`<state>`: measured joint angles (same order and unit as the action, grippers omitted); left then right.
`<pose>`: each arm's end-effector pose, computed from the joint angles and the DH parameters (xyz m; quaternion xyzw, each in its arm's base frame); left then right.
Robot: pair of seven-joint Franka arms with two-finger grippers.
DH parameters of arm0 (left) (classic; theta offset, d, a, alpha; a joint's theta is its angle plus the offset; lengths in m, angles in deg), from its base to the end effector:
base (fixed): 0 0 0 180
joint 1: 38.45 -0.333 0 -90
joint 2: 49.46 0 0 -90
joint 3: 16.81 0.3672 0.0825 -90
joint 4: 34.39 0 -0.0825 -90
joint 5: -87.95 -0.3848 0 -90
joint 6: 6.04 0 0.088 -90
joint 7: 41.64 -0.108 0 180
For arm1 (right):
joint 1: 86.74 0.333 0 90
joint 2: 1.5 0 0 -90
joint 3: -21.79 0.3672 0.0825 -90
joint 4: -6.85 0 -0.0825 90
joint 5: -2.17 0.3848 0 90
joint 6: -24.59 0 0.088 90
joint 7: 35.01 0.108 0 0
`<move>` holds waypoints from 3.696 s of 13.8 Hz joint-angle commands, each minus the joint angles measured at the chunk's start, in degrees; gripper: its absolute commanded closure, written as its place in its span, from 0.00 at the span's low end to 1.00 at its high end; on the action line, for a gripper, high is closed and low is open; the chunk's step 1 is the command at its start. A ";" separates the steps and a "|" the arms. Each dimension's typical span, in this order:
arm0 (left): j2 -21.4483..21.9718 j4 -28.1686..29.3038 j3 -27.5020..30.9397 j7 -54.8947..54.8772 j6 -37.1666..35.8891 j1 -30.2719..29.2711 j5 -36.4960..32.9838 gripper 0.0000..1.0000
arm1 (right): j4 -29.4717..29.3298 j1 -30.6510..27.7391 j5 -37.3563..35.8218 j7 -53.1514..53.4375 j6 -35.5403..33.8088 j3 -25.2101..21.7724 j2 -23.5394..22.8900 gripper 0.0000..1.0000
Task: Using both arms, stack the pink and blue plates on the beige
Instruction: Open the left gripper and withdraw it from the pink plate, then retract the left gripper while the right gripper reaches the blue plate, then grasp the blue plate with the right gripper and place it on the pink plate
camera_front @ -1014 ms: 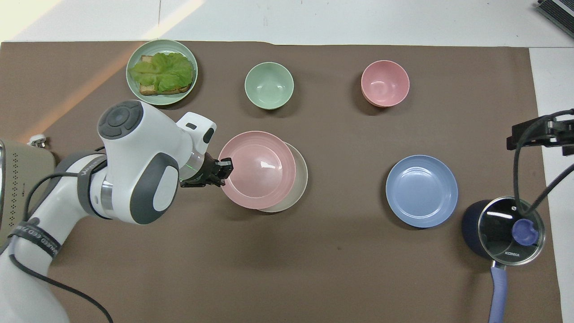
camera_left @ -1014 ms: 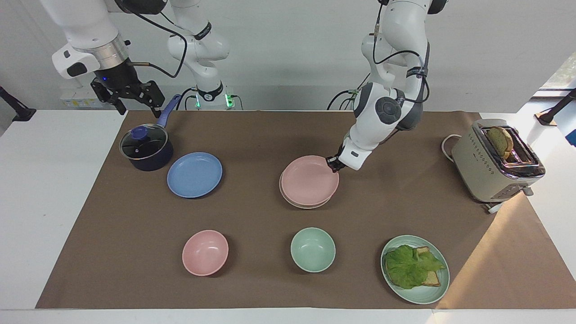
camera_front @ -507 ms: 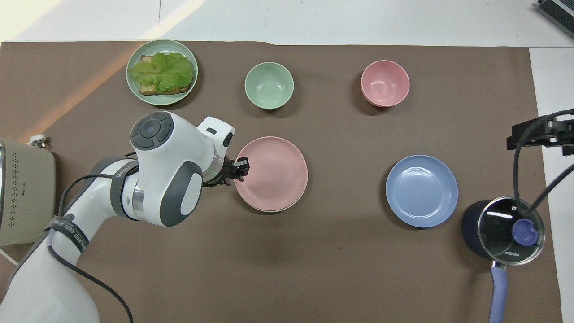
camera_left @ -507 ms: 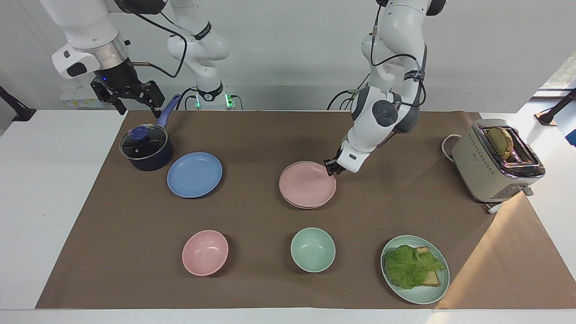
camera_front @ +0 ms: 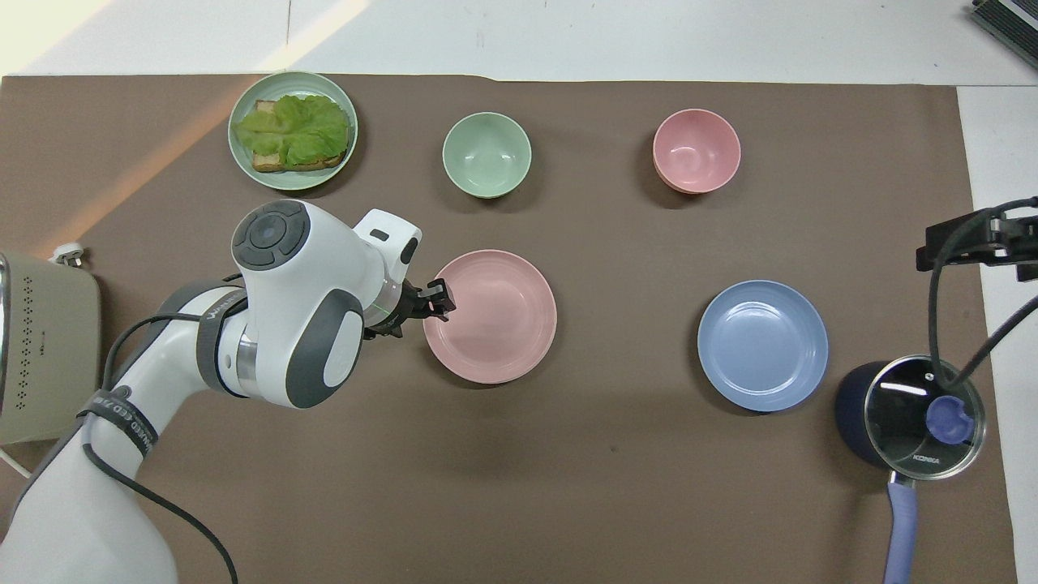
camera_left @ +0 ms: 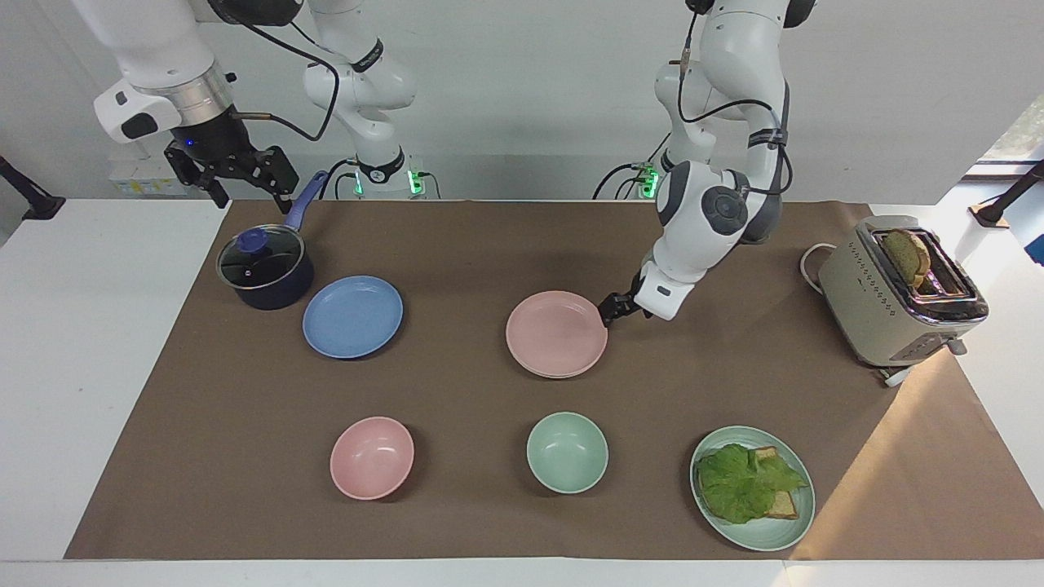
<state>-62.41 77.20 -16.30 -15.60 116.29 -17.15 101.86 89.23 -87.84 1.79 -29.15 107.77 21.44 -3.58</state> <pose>0.5673 -0.2271 0.4119 0.9885 0.1120 -0.0573 0.0842 0.5562 -0.0148 0.7063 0.9979 -0.0641 -0.0110 0.0038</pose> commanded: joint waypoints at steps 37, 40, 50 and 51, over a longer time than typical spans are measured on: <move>11.28 -23.17 0.99 -26.03 -30.40 -17.00 -15.23 0.00 | 45.42 -0.95 20.68 -23.90 36.88 0.70 6.02 1.00; 11.28 -23.17 0.99 -26.03 -30.40 -17.00 -15.23 0.00 | 43.14 9.58 20.25 -12.94 39.32 0.79 4.99 1.00; 11.28 -23.17 0.99 -26.03 -30.40 -17.00 -15.23 0.00 | 29.42 25.35 19.01 12.50 50.93 0.79 -10.22 1.00; 11.28 -23.17 0.99 -26.03 -30.40 -17.00 -15.23 0.00 | 29.42 26.32 18.93 13.38 51.98 0.79 -11.36 1.00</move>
<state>-51.55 53.78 -15.26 -41.02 86.45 -33.99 87.08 119.70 -63.62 21.09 -18.56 157.91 22.56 -12.80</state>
